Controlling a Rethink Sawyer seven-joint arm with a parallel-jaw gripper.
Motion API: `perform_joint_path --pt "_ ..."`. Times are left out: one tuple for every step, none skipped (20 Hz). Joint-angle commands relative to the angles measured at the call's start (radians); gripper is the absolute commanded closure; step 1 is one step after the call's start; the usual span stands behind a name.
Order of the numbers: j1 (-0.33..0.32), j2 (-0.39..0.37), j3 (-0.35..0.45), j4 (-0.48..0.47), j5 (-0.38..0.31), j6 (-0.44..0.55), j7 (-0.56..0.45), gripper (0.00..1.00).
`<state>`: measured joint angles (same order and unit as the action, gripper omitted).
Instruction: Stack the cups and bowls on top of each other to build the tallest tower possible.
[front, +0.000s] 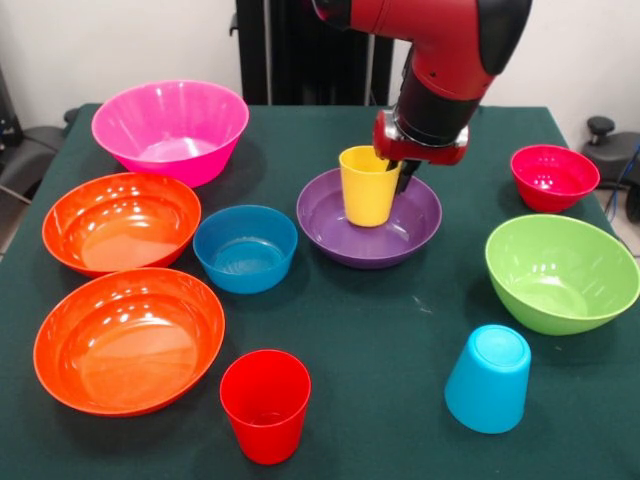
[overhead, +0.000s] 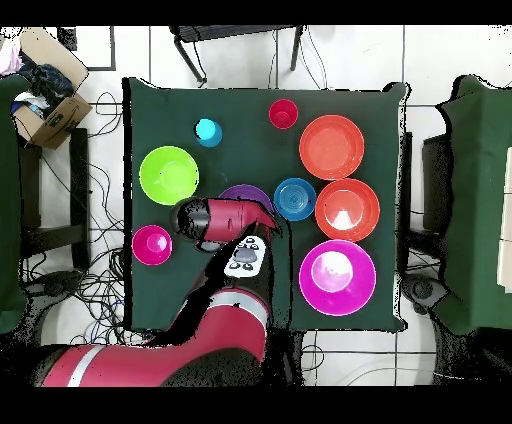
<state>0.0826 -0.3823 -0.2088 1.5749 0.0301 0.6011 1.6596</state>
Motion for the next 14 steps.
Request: perform_joint_path --pt "0.010 0.006 0.090 -0.069 0.028 0.031 0.148 1.00" --pt "0.010 0.007 0.090 -0.072 0.028 0.029 0.147 1.00" --pt "0.010 0.008 0.091 -0.075 0.027 0.026 0.147 1.00" --pt "0.010 0.009 0.091 -0.077 0.027 0.023 0.147 1.00" --pt "0.009 0.010 0.093 -0.080 0.027 0.017 0.146 1.00" --pt "0.010 0.012 0.092 -0.083 0.026 0.018 0.146 1.00" --pt "0.011 0.013 0.091 -0.087 0.026 0.019 0.147 1.00" --pt "0.011 0.016 0.091 -0.091 0.026 0.020 0.146 1.00" --pt "0.011 0.018 0.091 -0.096 0.026 0.021 0.146 1.00" --pt "0.010 0.021 0.091 -0.099 0.025 0.021 0.145 1.00" --pt "0.010 0.024 0.092 -0.103 0.025 0.021 0.144 1.00" --pt "0.009 0.027 0.092 -0.104 0.025 0.019 0.145 1.00" --pt "0.009 0.030 0.092 -0.105 0.025 0.017 0.145 1.00" --pt "0.009 0.031 0.093 -0.105 0.026 0.015 0.147 1.00"
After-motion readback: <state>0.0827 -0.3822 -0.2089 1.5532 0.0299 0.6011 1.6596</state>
